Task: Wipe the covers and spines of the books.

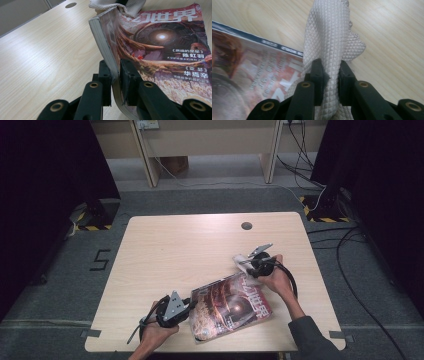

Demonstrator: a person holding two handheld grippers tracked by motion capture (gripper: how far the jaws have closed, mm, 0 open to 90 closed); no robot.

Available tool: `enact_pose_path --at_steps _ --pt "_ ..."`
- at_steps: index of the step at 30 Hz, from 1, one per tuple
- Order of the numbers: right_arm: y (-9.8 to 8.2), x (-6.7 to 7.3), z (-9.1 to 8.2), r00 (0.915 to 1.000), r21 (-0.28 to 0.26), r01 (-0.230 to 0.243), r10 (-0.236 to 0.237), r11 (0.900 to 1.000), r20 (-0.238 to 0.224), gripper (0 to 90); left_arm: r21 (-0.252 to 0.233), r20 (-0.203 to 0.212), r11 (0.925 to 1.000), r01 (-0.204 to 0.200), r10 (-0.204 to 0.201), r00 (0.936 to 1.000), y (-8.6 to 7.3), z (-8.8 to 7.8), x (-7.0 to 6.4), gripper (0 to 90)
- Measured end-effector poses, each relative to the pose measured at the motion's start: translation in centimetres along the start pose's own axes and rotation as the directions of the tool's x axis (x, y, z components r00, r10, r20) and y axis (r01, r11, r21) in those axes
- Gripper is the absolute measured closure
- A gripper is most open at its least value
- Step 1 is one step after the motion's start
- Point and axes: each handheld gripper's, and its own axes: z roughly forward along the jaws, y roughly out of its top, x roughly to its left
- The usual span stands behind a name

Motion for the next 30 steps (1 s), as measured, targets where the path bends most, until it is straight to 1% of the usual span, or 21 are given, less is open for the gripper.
enact_pose_path --at_steps 7,9,14,17,20,22,24,27,30 --pt "0.7 1.2 -0.2 0.9984 -0.01 0.046 -0.047 0.999 -0.031 78.5 0.002 0.0 1.0 0.002 -0.002 1.0 0.0 0.0 0.0 79.4" --pt "0.9 1.6 -0.3 0.9976 -0.017 0.049 -0.049 0.999 -0.049 78.4 0.002 0.0 1.0 0.004 -0.004 1.0 -0.1 0.0 0.0 79.3" --pt "1.3 2.6 -0.6 0.994 -0.035 0.072 -0.074 0.997 -0.081 78.4 0.003 0.0 1.0 0.004 -0.004 1.0 -0.1 0.1 0.0 79.2" --pt "1.5 3.1 -0.7 0.9923 -0.042 0.085 -0.088 0.996 -0.086 78.3 0.005 0.001 1.0 0.002 -0.002 1.0 0.0 0.0 0.1 79.2" --pt "1.7 3.6 -0.8 0.9894 -0.054 0.087 -0.093 0.995 -0.112 78.3 0.005 -0.001 1.0 0.003 -0.003 1.0 -0.1 0.0 0.0 79.1" --pt "1.8 3.7 -0.8 0.9895 -0.047 0.094 -0.099 0.994 -0.106 78.4 0.004 0.0 1.0 0.002 -0.002 1.0 0.0 0.1 0.0 79.0" --pt "1.7 3.4 -0.7 0.9909 -0.04 0.096 -0.099 0.995 -0.091 78.4 0.004 -0.002 1.0 0.003 -0.003 1.0 -0.1 0.1 0.0 79.0" --pt "1.2 2.3 -0.2 0.996 -0.001 0.087 -0.087 0.996 -0.019 78.5 0.003 -0.001 1.0 -0.002 0.002 1.0 0.0 0.1 0.0 79.1" --pt "0.6 1.0 0.3 0.9985 0.025 0.053 -0.054 0.998 0.012 78.5 0.003 -0.002 1.0 0.0 0.0 1.0 -0.1 0.1 0.0 79.0"
